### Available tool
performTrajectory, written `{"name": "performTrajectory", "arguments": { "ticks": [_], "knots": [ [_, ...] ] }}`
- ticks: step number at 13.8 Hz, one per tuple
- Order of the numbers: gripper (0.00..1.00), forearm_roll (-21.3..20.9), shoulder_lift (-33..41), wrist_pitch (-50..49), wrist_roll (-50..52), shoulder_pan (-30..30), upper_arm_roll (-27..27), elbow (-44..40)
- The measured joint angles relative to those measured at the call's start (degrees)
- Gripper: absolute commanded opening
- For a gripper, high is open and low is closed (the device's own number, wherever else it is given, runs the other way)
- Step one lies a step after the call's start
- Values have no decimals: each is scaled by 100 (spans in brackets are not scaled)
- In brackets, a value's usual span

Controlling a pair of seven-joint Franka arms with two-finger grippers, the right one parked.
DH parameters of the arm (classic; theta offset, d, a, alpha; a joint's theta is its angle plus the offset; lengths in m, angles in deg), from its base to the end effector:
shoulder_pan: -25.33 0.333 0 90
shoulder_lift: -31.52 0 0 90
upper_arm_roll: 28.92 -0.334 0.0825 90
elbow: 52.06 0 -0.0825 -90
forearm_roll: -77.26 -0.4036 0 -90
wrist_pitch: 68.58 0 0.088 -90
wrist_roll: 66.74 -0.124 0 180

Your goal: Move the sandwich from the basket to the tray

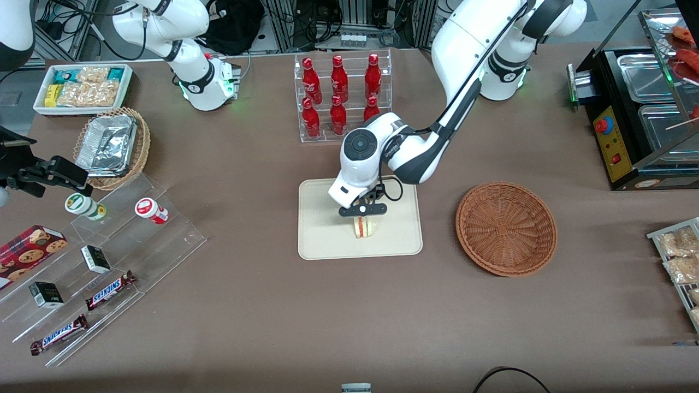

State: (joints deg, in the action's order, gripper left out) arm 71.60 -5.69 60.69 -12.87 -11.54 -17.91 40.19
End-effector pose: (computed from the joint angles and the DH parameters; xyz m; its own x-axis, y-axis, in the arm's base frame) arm 0.4983 -0.5202 0.2388 0.9964 0.0806 -0.0252 0.0814 -0.9962 0.0312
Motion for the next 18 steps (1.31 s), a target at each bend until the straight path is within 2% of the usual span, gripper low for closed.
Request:
{"name": "performTrajectory", "arguments": {
  "ticks": [2,5,8,12,18],
  "knots": [
    [100,1,182,-215,19,7,-18,-78],
    [100,8,890,-1213,83,132,-73,-193],
    [100,13,1685,-2003,94,585,-102,-187],
    [100,12,2367,-2671,12,1301,-127,-90],
    [100,14,3467,-3615,-1517,2396,-148,404]
  ]
}}
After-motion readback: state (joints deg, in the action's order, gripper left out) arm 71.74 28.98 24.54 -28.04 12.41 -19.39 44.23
